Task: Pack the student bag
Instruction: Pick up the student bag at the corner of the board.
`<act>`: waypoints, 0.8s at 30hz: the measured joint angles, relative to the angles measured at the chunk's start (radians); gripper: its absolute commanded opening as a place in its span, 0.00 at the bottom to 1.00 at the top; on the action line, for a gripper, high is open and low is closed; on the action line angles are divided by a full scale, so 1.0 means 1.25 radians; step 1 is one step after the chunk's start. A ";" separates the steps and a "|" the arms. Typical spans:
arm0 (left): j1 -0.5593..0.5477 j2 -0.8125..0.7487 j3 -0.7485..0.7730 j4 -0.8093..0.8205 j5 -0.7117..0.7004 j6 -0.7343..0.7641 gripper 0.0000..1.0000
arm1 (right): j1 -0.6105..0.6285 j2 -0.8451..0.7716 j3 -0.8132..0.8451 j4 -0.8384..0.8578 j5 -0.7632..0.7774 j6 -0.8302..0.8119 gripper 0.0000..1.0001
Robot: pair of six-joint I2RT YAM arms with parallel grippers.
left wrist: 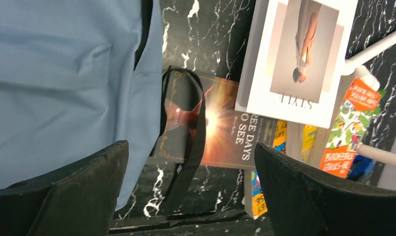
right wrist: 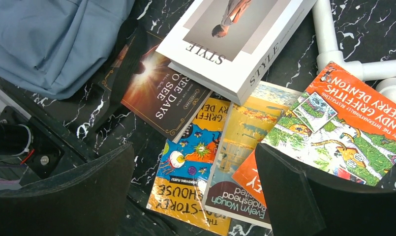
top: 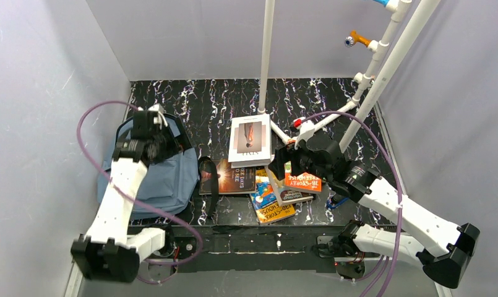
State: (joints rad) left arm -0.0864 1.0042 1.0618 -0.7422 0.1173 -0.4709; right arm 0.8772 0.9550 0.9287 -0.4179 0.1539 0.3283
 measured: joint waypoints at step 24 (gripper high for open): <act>0.213 0.832 0.641 -0.002 -0.134 -0.199 0.95 | 0.000 0.116 0.041 0.023 -0.083 0.053 1.00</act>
State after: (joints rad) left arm 0.1802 2.0438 1.8637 -0.7452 -0.0502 -0.7200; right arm 0.8776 1.1004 0.9802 -0.3893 0.0505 0.3950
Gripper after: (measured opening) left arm 0.939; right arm 0.997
